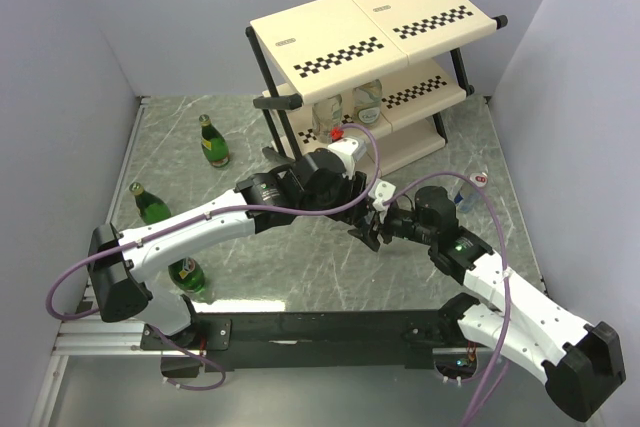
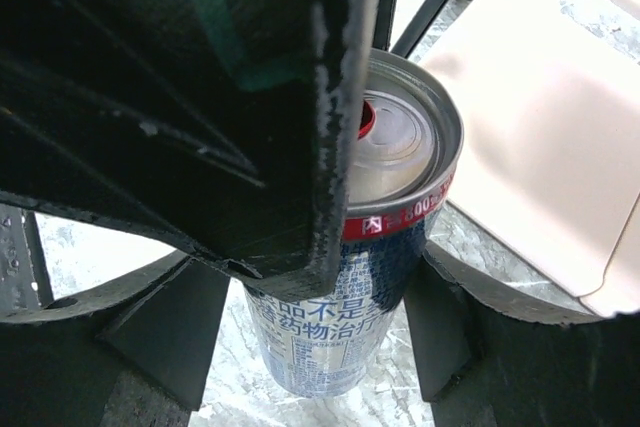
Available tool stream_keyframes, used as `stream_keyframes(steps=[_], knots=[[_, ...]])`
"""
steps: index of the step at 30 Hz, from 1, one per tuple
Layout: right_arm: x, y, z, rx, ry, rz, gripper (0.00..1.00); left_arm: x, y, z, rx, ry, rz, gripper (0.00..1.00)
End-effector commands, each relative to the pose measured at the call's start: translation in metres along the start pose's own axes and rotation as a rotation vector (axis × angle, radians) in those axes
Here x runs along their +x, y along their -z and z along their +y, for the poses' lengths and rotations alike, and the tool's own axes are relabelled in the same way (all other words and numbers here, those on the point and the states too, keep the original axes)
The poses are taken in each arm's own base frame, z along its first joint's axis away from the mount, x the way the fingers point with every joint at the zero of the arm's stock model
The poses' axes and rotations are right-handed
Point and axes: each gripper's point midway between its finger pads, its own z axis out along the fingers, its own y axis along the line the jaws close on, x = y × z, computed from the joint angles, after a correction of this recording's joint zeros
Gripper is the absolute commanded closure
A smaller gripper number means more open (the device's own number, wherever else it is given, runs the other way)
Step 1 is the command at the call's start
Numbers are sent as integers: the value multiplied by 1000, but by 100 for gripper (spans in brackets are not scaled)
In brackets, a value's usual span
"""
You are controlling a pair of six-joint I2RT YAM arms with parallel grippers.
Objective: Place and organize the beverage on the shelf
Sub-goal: Pick up the drink from the center of the board.
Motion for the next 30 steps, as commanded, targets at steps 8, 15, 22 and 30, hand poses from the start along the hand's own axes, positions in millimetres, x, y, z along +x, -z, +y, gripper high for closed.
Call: stream_keyframes(steps=[8, 15, 22, 30], knots=[[-15, -2, -4, 7, 18, -39, 39, -52, 39, -47, 180, -1, -168, 100], [-19, -1, -4, 6, 28, -51, 65, -53, 41, -49, 193, 2, -174, 100], [-23, 2, -3, 2, 24, -67, 82, -57, 46, -51, 197, -1, -186, 89], [-23, 2, -2, -7, 17, -69, 83, -61, 48, -63, 256, 5, -184, 100]])
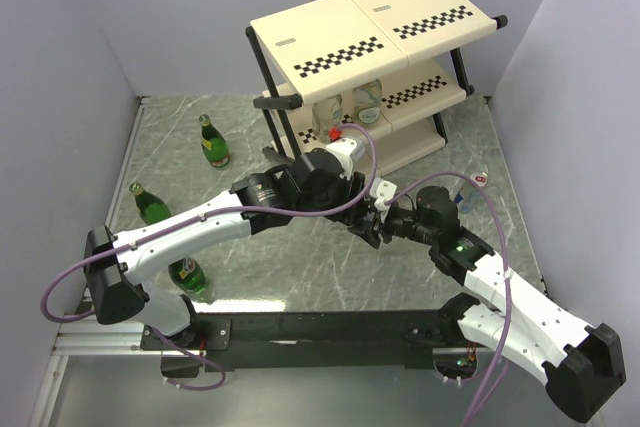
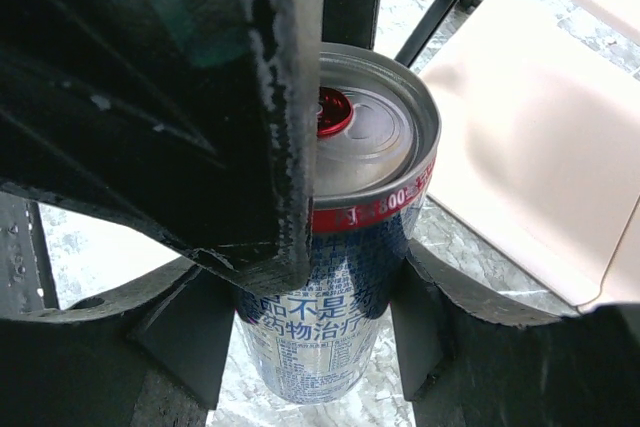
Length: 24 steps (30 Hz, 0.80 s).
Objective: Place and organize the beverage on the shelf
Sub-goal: Pick up the drink from the center of the board.
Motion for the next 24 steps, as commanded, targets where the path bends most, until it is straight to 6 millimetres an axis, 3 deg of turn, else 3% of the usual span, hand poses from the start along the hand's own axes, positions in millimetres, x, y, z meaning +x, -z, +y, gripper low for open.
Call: stream_keyframes(steps=[1, 5, 8, 11, 17, 24], knots=[[-16, 1, -3, 0, 10, -39, 83, -60, 38, -61, 244, 10, -182, 99], [-16, 1, -4, 10, 7, -37, 84, -58, 36, -65, 263, 12, -171, 94], [-17, 2, -5, 16, 2, -40, 85, -60, 37, -66, 269, 13, -175, 83], [-18, 3, -5, 15, -4, -45, 86, -61, 40, -66, 266, 17, -183, 64], [-18, 4, -5, 16, -12, -47, 88, -65, 51, -65, 273, 22, -207, 41], [-19, 4, -5, 13, -13, -51, 89, -65, 58, -63, 270, 20, -212, 26]])
